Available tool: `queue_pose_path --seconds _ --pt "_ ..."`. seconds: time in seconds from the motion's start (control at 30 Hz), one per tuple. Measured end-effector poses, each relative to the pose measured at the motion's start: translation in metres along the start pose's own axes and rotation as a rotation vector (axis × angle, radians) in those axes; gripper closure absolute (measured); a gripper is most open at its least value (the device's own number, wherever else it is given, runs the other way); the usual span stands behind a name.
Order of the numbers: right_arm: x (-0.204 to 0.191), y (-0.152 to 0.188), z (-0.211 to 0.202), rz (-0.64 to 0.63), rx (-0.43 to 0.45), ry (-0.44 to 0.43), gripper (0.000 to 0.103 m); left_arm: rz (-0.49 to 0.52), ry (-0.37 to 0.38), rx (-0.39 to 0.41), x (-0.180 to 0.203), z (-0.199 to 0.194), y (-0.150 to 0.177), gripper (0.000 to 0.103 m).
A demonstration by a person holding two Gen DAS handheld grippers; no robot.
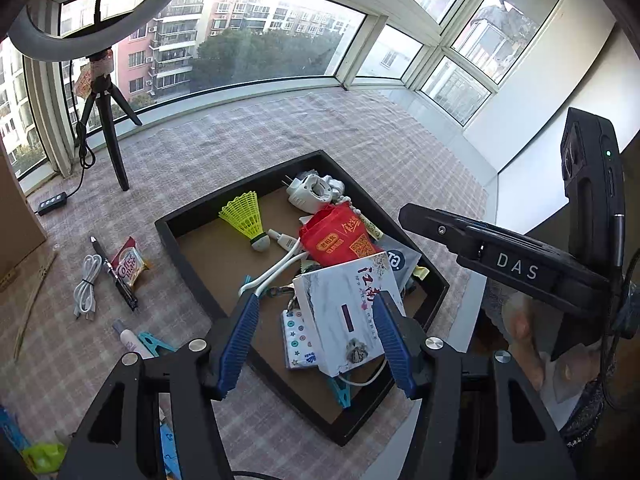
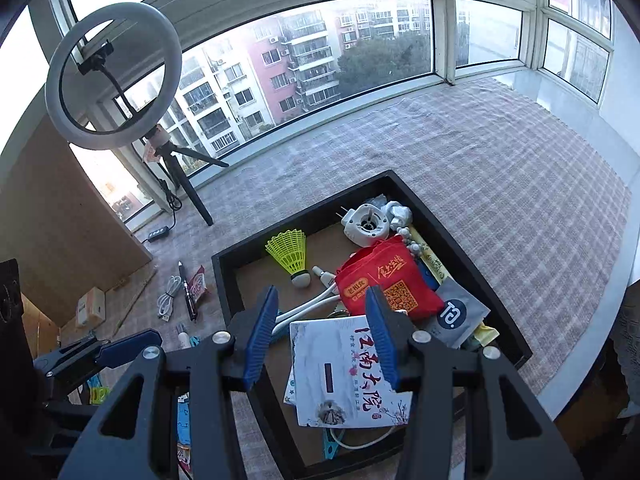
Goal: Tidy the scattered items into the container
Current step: 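Lower the white box into the tray and open both tools, then move the left tool to the chopsticks while the right tool approaches the white bottle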
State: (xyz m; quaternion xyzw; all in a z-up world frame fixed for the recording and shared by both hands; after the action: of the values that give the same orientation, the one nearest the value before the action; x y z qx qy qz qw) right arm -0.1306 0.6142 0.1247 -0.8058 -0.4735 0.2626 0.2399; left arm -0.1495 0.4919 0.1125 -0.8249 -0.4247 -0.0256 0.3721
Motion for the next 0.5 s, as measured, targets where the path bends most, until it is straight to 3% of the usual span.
queue_pose_path --seconds 0.23,0.5 --pt "-0.056 0.021 0.017 -0.092 -0.048 -0.078 0.058 -0.048 -0.115 0.002 -0.074 -0.032 0.032 0.046" --pt "-0.122 0.064 0.035 -0.247 -0.129 -0.164 0.058 -0.168 -0.288 -0.01 -0.198 -0.089 0.09 0.046"
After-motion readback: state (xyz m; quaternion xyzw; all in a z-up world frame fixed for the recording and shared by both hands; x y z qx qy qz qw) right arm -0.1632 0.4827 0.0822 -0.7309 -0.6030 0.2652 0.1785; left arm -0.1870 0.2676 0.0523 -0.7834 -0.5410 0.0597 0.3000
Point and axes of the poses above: each gripper's, at about its wrist camera, not at the fingertips, and z roughly the way its jaws point, x to its right, y to its underside, the point moved 9 cm from there along z, roughly the way its jaws point, and after that the axes turned 6 degrees about x, right-handed, at the moved point
